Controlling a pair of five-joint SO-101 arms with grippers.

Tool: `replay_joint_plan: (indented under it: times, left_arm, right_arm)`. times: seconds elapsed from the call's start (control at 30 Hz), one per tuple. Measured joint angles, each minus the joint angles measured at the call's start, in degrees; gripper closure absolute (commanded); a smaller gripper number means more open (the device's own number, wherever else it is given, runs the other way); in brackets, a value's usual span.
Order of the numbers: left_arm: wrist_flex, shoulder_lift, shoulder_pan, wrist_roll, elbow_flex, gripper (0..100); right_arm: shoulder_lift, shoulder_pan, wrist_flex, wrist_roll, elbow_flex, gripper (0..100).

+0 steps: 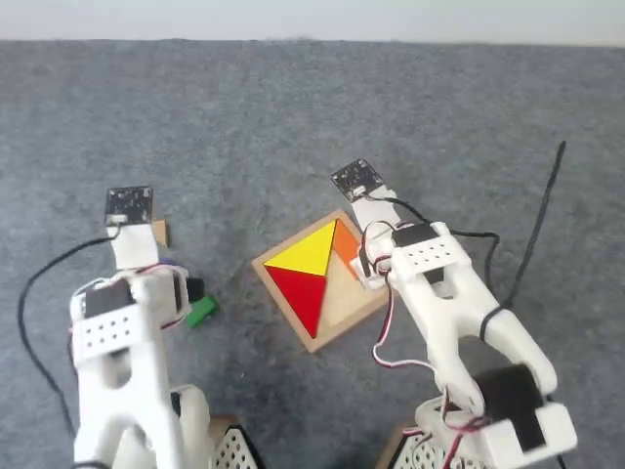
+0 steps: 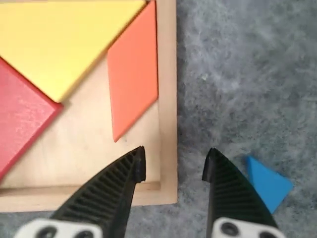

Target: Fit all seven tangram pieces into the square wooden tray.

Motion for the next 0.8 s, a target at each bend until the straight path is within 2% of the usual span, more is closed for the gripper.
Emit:
replay_joint_plan:
  times: [0.07, 0.3, 0.57, 0.8]
  left_arm:
    - [0.6, 2.6, -0.4, 1.0, -2.5, 73]
    - [9.3, 8.8, -0.4, 5.2, -14.2, 73]
    - [12.3, 20.1, -0.4, 9.4, -22.1, 70]
    - [15.9, 29.4, -6.3, 11.5, -25.1, 64]
  right_arm:
    - [2.0, 0.1, -1.1, 0.1, 0.0, 80.1]
    - [2.5, 0.1, -1.8, 2.1, 0.0, 98.7]
    - [2.5, 0.3, -1.8, 2.9, 0.0, 99.1]
    - [2.5, 0.3, -0.8, 1.1, -0.1, 99.1]
